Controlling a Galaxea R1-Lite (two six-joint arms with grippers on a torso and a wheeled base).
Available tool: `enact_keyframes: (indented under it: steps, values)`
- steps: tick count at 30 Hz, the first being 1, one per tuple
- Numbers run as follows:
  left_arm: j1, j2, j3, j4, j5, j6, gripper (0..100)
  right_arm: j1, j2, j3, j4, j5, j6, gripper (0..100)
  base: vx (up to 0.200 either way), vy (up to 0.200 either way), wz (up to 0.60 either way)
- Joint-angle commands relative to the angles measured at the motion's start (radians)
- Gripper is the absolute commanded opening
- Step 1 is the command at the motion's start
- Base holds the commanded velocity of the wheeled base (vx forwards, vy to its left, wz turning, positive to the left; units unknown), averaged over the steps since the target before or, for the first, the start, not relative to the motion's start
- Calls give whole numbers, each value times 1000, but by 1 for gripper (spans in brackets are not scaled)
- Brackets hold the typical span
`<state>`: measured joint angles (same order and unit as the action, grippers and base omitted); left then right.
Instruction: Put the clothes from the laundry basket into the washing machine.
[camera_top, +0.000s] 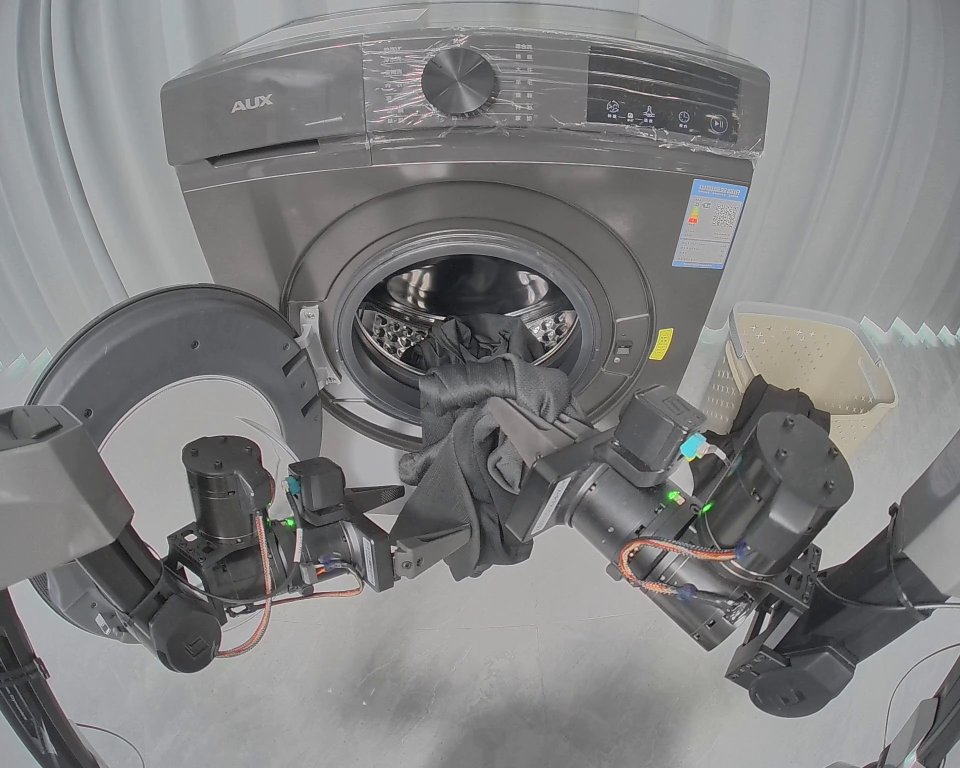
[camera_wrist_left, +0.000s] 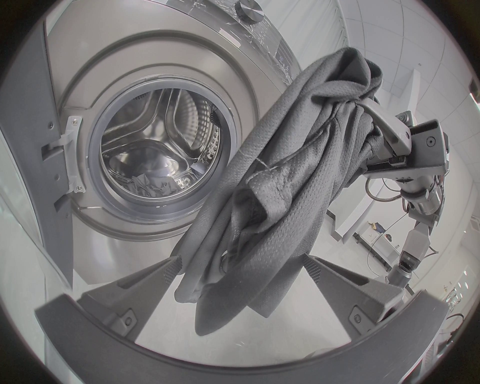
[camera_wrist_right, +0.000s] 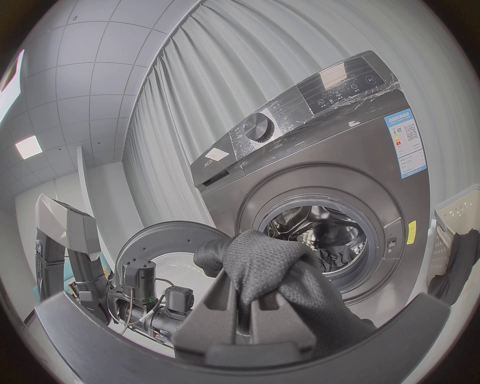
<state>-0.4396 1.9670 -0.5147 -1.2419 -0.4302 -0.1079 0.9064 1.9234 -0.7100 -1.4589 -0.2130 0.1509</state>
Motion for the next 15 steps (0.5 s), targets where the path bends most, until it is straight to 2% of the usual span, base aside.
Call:
enact_keyframes:
  steps: [1,6,11,15]
  values:
    - [-22,42,12,-42,-1,-6,100,2,8,0,-1,0,1,0,0,0,0]
    - [-47,42,36,-94,-5,-26,100,0,16,-3,-1,-3,-1,0,0,0,0]
    - [-64,46,81,-136,-33,-23,100,-1,17,-2,-1,-8,1,0,0,0,0]
    - [-68,64,93,-160,-32,-18,100,-3,17,-3,-1,-9,1,0,0,0,0]
